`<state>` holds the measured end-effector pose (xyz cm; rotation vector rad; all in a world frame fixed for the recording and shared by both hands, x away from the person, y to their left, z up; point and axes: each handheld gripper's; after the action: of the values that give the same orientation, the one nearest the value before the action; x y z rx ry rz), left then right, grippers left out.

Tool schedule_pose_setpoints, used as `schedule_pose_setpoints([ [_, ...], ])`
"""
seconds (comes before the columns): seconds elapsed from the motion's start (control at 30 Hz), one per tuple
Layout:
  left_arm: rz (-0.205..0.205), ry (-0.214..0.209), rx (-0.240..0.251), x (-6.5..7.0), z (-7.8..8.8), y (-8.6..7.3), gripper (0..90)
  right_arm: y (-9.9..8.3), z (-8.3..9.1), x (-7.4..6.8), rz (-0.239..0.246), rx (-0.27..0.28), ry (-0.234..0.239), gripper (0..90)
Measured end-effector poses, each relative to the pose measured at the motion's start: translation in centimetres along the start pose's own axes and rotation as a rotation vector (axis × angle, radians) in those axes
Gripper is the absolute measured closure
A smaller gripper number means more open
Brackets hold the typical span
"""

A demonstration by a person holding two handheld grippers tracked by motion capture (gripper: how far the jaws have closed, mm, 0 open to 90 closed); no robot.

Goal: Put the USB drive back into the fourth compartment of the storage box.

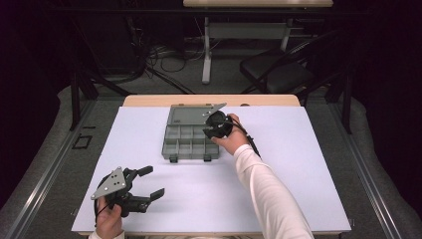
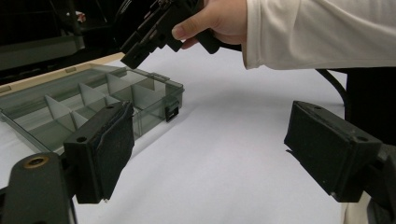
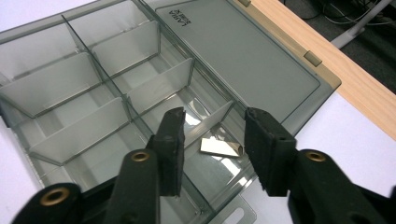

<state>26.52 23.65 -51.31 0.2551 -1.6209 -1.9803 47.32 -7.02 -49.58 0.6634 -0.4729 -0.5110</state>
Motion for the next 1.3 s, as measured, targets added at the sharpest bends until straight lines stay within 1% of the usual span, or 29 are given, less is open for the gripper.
schedule_pose_setpoints([
  [0.13,0.002,0.001,0.0,0.0,0.0,0.0,15.6,-0.1,0.7,-0.1,0.006,0.013,0.001,50.7],
  [0.2,0.002,0.001,0.0,0.0,0.0,0.0,15.6,-0.2,1.2,-0.1,-0.008,0.022,0.011,47.6],
  [0.3,0.002,0.002,0.0,0.0,0.0,0.0,15.6,-0.3,1.9,0.0,-0.019,0.034,0.013,44.6],
  [0.33,0.003,0.001,0.0,0.0,0.0,0.0,15.6,-0.3,2.1,0.0,-0.03,0.029,0.013,42.4],
  [0.37,0.003,0.001,0.0,0.0,0.0,0.0,15.6,-0.4,2.3,0.0,-0.031,0.039,0.01,42.0],
  [0.43,0.003,-0.002,0.0,0.0,-0.1,0.0,15.6,-0.6,2.8,-0.1,-0.035,0.039,0.019,41.5],
  [0.53,0.004,-0.003,0.0,0.0,-0.1,0.0,15.6,-1.0,3.4,-0.2,-0.044,0.034,0.016,41.1],
  [0.67,0.004,0.002,-0.003,0.0,-0.1,-0.1,15.6,-1.6,4.3,-0.3,-0.076,0.058,0.021,38.0],
  [0.77,0.005,0.004,-0.005,0.0,-0.1,-0.1,15.6,-1.9,5.2,-0.3,-0.104,0.08,0.044,37.6],
  [0.83,0.005,0.004,-0.005,0.0,-0.1,-0.1,15.6,-2.1,5.9,-0.5,-0.11,0.092,0.042,35.8],
  [0.9,0.008,0.005,-0.004,-0.1,-0.1,-0.1,15.6,-2.3,6.5,-0.6,-0.118,0.107,0.041,31.4],
  [1.0,0.008,0.004,-0.004,-0.1,-0.1,-0.1,15.6,-2.5,7.6,-1.0,-0.139,0.126,0.039,29.1],
  [1.07,0.007,0.006,-0.007,-0.1,-0.1,-0.1,15.6,-2.7,8.3,-1.1,-0.143,0.13,0.044,26.2],
  [1.1,0.007,0.002,-0.005,-0.1,-0.1,-0.1,15.6,-2.8,8.6,-1.2,-0.154,0.129,0.044,25.6],
  [1.13,0.007,0.002,-0.005,-0.1,-0.1,-0.1,15.6,-2.8,8.6,-1.2,-0.154,0.129,0.044,25.6],
  [1.17,0.008,0.003,-0.004,-0.1,-0.1,-0.1,15.6,-3.2,9.2,-1.3,-0.162,0.131,0.043,24.6],
  [1.23,0.009,0.005,-0.005,-0.1,-0.1,-0.1,15.6,-3.6,9.8,-1.5,-0.186,0.137,0.051,22.1],
  [1.27,0.009,0.005,-0.005,-0.1,-0.1,-0.1,15.6,-3.9,10.1,-1.6,-0.19,0.134,0.053,20.6],
  [1.3,0.009,0.005,-0.005,-0.1,-0.1,-0.1,15.6,-4.1,10.3,-1.7,-0.19,0.135,0.045,20.0],
])
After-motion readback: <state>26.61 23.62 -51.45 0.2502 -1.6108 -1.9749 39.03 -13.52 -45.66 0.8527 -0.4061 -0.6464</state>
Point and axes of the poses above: each handheld gripper's, and its own axes: z roughly backward along the jaws, y roughly out of its top, x roughly to its right, and after that the axes turned 8 degrees about z, right-handed
